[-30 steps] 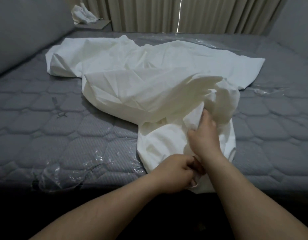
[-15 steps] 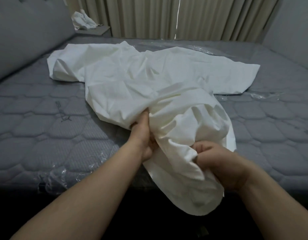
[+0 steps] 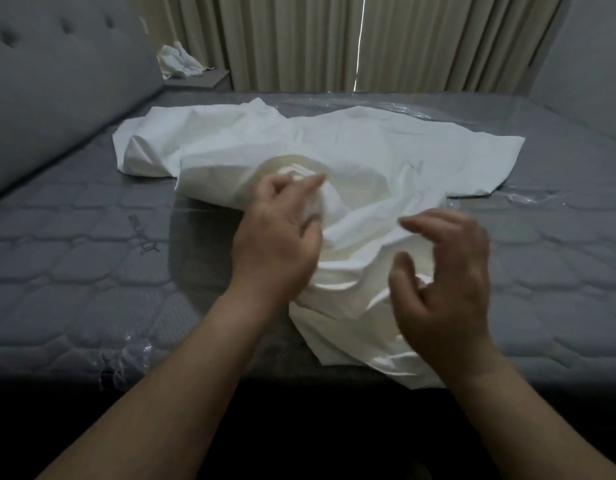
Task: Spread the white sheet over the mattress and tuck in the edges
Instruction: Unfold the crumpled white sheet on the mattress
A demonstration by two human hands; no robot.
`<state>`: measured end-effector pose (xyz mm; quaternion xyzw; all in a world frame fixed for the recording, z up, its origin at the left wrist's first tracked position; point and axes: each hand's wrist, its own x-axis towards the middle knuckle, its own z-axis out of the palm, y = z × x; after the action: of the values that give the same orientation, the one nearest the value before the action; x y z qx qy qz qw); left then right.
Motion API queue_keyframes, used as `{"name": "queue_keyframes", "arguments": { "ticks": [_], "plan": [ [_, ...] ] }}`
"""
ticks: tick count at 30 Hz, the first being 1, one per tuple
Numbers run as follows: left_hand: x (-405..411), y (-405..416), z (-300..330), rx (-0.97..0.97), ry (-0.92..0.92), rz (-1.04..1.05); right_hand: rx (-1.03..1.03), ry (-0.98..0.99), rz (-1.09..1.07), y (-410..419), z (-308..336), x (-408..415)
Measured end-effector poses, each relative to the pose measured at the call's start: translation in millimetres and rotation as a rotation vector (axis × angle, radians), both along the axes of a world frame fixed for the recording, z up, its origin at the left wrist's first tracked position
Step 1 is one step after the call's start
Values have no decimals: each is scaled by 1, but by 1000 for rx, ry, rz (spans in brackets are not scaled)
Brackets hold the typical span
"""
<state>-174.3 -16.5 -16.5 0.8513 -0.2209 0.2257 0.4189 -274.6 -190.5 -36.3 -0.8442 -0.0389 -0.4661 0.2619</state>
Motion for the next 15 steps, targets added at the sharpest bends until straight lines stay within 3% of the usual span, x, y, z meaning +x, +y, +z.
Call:
{"name": "queue_keyframes", "arguments": {
  "ticks": [2,5,7,10,12,15],
  "plan": [
    [-17,-5,2,213,9,-292,12,29,218,34,-4,-1],
    [-31,-10,-9,517,270,-621,159,134,157,44,-8,7],
    [-38,-6,-17,599,475,-770,252,307,102,32,-7,21],
    [-39,5,-20,505,687,-910,267,794,154,12,-22,43],
    [-38,17,-20,334,836,-886,83,1065,159,11,-42,51],
    [-30,30,-29,0,1018,-559,-107,1086,67,17,-59,56]
  ]
}}
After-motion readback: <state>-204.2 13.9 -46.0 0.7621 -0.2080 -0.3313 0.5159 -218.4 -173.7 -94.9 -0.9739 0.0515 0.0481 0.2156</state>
